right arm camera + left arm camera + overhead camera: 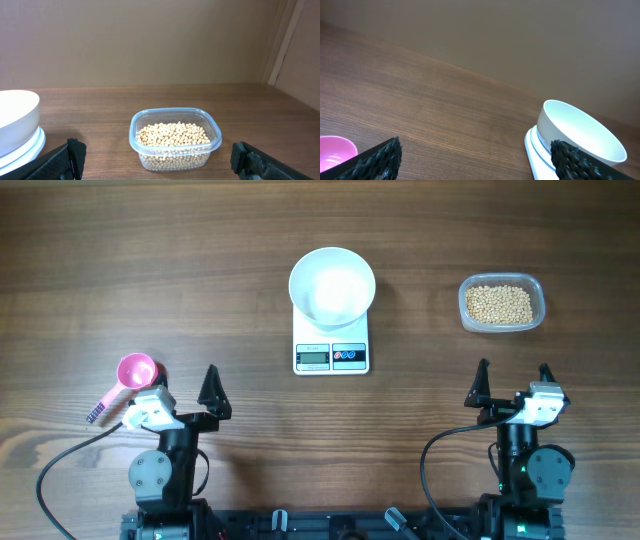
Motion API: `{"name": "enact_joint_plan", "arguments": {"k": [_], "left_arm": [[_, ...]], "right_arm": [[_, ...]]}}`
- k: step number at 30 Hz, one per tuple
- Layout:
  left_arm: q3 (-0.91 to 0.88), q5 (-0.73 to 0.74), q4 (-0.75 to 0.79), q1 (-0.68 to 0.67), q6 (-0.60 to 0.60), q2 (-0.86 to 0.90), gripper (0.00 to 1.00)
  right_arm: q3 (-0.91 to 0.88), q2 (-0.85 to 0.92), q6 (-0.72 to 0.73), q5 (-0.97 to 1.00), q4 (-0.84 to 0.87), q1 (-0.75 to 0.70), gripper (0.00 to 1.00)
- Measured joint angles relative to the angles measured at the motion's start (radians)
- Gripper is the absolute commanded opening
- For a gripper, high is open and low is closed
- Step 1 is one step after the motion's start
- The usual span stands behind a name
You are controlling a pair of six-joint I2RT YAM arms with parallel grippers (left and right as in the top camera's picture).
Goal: Scoop item into bowl and weigh 150g on scale
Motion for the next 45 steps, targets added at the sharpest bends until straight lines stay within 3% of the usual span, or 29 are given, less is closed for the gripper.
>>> {"name": "enact_joint_plan", "arguments": {"k": [45], "left_arm": [[0.000,-0.080,0.018,0.000,0.007,0.000,1.00]], "right_arm": [[0.000,0.000,0.000,0.000,0.000,0.000,1.00]]}}
